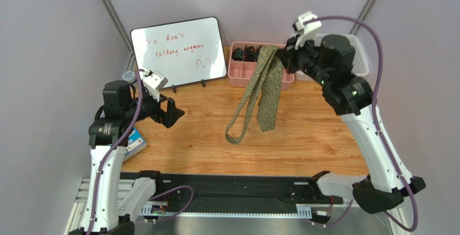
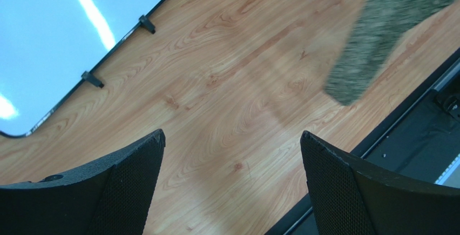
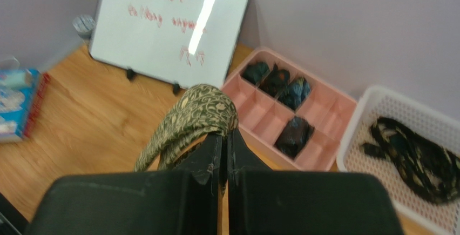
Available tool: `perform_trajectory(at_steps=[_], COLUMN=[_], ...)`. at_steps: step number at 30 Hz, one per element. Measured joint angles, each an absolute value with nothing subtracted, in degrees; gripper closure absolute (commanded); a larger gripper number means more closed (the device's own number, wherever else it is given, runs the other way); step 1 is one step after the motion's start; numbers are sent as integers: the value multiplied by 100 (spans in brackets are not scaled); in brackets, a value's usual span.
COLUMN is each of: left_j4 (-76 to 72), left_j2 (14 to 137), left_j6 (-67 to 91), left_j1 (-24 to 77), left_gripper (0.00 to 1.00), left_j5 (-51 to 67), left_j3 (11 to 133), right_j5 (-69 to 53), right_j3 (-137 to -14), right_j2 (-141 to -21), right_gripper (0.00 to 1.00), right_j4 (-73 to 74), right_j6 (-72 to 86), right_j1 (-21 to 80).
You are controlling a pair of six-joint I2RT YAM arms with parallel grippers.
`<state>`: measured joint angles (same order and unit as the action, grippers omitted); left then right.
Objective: Roll the ties
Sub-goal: Close the tie at the center of the board.
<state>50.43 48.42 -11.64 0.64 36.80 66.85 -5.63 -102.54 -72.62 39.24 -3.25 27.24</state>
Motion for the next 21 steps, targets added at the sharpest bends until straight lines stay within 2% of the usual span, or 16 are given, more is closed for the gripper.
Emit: perform_trajectory(at_steps=[5, 8, 11, 15, 21], left_j4=[5238, 5395, 5435, 4976, 4112], left_j2=[4567, 4740, 5229, 6053, 7644], left_j6=[-2010, -2652, -3183, -3347, -3232], left_j1=[64, 148, 517, 928, 1374], left_gripper=[1, 1, 1, 8, 17], left_j5=[4300, 4582, 4556, 4342, 4084], left_j3=[6235, 5813, 5380, 4925, 5492], right_j5=[-427, -397, -349, -346, -344], right_j3=[-6799, -5478, -4764, -4530, -4484], right_j2=[-5712, -5325, -5306, -5146, -4915], right_gripper=[100, 100, 100, 100, 100], right_j4=[3625, 3911, 3999, 4045, 4038], right_j6=[-1538, -2316, -2956, -3424, -3785], right_j1=[2722, 2724, 2724, 2724, 2724])
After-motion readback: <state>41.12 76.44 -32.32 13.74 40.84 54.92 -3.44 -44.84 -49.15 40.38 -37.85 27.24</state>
